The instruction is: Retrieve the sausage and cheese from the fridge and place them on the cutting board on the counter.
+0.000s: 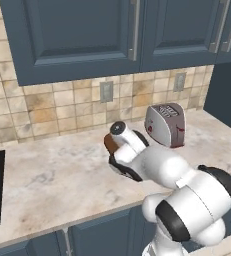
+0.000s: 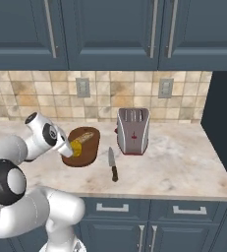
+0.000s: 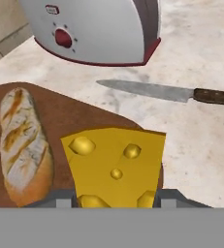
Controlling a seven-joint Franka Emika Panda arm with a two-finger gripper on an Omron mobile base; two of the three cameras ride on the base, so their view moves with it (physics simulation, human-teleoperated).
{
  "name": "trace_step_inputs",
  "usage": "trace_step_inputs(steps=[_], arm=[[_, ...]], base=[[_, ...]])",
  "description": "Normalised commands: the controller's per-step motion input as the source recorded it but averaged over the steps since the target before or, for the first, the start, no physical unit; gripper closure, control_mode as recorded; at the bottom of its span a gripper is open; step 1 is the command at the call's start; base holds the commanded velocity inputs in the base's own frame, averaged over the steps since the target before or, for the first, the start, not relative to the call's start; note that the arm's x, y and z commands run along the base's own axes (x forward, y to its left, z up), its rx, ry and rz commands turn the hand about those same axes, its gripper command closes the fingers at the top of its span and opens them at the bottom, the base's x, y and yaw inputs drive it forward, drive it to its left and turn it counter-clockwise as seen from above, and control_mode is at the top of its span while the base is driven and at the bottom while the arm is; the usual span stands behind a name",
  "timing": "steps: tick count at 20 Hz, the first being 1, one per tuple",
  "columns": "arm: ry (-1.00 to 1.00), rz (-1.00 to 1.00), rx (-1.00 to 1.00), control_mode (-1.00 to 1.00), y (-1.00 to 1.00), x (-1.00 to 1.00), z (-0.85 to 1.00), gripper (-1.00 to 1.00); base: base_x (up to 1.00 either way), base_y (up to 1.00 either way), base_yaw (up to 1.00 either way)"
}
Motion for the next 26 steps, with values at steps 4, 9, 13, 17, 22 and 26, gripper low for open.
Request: trace_step_inputs(steps=[4,9,13,17,22,26], arm=[[0.01,-0.06,0.0,-1.0,0.04,0.34,-0.3,1.0],[0.0,-0.07,0.0,-1.0,0.0,0.12,-0.16,1.0],[0.0,-0.09,0.0,-1.0,0.0,0.0,-0.07,1.0],[0.0,-0.1,0.0,-1.0,-0.02,0.0,0.0,1.0],[0.0,-0.11,-0.01,-1.0,-0.07,0.0,0.0,1.0],[0.0,-0.1,-0.01,-1.0,-0.2,0.0,0.0,1.0]], base=[[0.0,0.0,0.0],[0.0,0.0,0.0],[0.0,0.0,0.0],[0.0,0.0,0.0],[0.0,0.0,0.0],[0.0,0.0,0.0]])
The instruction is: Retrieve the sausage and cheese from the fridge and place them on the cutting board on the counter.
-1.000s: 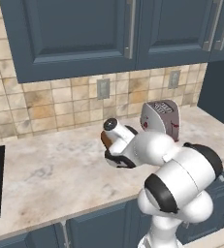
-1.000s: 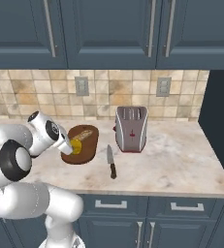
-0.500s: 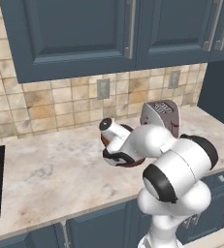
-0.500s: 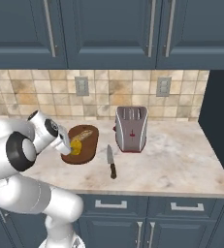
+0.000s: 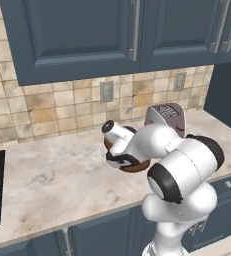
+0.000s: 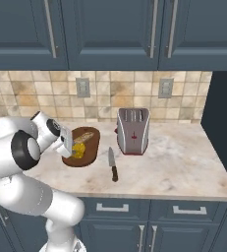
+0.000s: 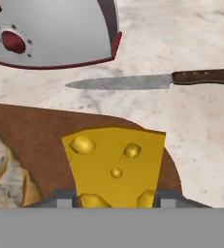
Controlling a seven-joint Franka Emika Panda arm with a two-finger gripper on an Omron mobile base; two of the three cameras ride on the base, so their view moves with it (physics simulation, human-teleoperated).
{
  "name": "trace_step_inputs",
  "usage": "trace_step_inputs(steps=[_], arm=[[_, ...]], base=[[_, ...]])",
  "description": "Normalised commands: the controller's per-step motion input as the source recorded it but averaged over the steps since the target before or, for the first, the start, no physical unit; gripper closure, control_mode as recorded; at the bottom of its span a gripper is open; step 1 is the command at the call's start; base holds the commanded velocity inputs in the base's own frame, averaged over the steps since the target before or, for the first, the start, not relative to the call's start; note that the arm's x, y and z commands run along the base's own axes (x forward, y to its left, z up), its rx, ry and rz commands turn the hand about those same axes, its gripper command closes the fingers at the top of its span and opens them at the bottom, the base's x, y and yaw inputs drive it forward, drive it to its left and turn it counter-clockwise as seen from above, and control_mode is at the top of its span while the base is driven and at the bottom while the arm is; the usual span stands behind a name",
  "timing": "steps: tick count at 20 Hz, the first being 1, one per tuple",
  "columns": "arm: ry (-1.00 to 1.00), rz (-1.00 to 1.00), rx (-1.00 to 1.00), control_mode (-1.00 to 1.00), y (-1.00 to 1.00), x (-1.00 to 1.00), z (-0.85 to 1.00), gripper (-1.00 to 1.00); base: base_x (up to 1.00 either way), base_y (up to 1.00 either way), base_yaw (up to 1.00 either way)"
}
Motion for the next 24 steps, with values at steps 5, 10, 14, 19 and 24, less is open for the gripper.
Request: trace_step_inputs(steps=[5,10,14,19,24], arm=[[0.0,-0.02,0.0,-1.0,-0.2,0.03,0.0,1.0],[0.0,0.0,0.0,-1.0,-0.09,0.2,0.0,1.0],[0.0,0.01,0.0,-1.0,0.0,0.31,0.0,1.0],[0.01,0.03,0.0,-1.0,0.0,0.32,0.0,1.0],[0.03,0.01,0.0,-1.0,0.0,0.17,-0.11,1.0]], base=[[0.0,0.0,0.0],[0.0,0.0,0.0],[0.0,0.0,0.0],[0.0,0.0,0.0],[0.0,0.0,0.0]])
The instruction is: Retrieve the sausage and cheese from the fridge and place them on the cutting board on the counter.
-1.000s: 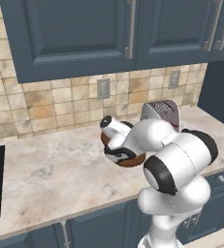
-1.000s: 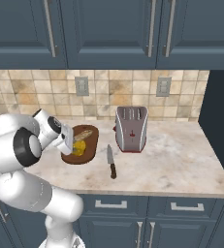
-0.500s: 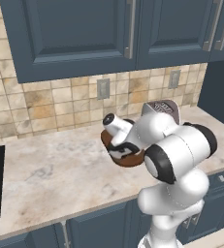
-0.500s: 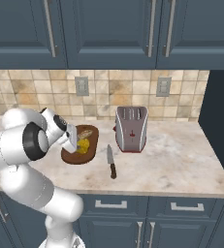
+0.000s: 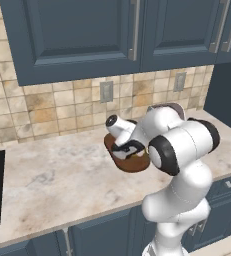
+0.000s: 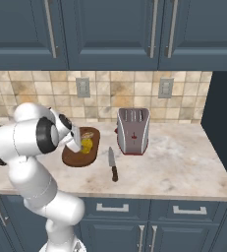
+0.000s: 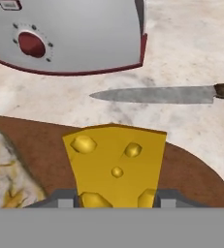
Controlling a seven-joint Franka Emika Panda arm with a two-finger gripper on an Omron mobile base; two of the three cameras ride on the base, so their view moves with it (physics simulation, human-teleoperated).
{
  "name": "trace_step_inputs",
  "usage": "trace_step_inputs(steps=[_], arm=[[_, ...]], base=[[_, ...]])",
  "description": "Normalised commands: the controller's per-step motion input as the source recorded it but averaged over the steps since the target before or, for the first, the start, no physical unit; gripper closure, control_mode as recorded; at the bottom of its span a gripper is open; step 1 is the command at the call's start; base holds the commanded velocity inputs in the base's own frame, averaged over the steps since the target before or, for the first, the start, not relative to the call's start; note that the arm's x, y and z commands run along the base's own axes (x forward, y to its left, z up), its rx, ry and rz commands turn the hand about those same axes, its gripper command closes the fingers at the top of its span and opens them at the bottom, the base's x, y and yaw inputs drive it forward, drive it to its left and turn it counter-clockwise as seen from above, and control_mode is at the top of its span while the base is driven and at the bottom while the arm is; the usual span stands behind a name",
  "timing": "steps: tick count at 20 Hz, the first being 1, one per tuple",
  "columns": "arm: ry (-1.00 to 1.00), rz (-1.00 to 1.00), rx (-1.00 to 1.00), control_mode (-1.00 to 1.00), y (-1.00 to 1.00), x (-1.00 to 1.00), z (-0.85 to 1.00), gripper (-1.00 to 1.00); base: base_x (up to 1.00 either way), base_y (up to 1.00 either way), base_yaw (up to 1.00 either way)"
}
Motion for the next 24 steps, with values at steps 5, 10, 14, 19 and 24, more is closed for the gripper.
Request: trace_step_inputs(steps=[5,10,14,19,24], arm=[[0.04,0.0,-0.02,-1.0,0.15,0.11,-0.33,1.0],[0.0,0.0,0.0,-1.0,0.04,0.36,-0.12,1.0],[0.0,0.0,-0.01,-1.0,0.12,0.01,-0.19,1.0],[0.03,0.0,-0.02,-1.0,0.01,-0.34,-0.37,-1.0],[0.01,0.0,0.0,-1.0,0.0,-0.05,-0.14,-1.0]], base=[[0.0,0.0,0.0],[0.0,0.0,0.0],[0.0,0.0,0.0],[0.0,0.0,0.0],[0.0,0.0,0.0]])
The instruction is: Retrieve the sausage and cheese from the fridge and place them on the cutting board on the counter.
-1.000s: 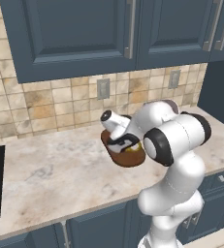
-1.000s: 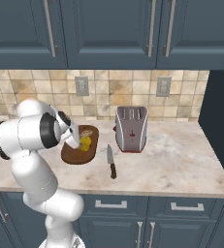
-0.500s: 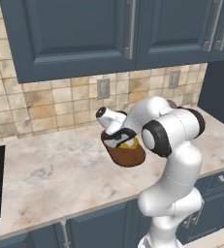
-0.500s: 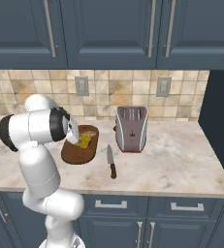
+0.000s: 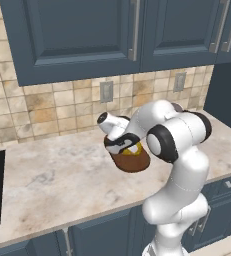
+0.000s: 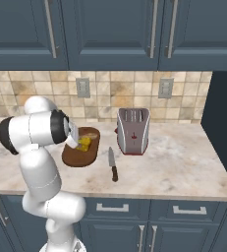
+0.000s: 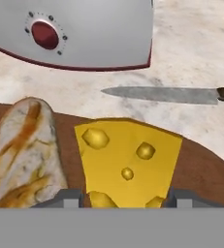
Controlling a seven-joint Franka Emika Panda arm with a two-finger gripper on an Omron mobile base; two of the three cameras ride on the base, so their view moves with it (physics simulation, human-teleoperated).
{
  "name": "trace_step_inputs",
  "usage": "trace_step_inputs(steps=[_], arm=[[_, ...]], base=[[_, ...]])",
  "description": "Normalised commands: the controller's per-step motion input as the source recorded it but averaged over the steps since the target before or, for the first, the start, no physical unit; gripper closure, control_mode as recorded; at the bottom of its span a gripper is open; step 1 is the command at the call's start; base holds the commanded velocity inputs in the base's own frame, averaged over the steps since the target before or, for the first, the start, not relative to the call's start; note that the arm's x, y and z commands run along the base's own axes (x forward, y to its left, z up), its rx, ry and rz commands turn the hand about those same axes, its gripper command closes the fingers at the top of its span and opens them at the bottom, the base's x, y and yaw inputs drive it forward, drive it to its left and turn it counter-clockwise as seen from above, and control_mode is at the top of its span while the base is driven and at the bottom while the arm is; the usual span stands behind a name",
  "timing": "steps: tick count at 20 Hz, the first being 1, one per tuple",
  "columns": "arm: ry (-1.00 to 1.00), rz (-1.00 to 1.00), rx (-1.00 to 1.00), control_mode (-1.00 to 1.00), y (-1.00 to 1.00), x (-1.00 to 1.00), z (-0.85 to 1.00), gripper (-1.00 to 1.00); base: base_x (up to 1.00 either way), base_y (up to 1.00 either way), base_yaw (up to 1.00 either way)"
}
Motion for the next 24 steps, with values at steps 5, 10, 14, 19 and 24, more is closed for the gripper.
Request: trace_step_inputs(steps=[5,10,14,19,24], arm=[[0.01,0.0,0.0,-1.0,0.03,-0.12,0.07,-1.0],[0.0,0.0,0.0,-1.0,0.24,-0.38,0.02,-1.0],[0.0,0.0,0.0,-1.0,0.34,-0.37,0.0,-1.0],[0.0,0.03,0.0,-1.0,0.36,-0.57,0.14,-1.0],[0.0,0.23,0.0,-1.0,0.14,-0.98,0.31,-1.0]], base=[[0.0,0.0,0.0],[0.0,0.0,0.0],[0.0,0.0,0.0],[0.0,0.0,0.0],[0.0,0.0,0.0]])
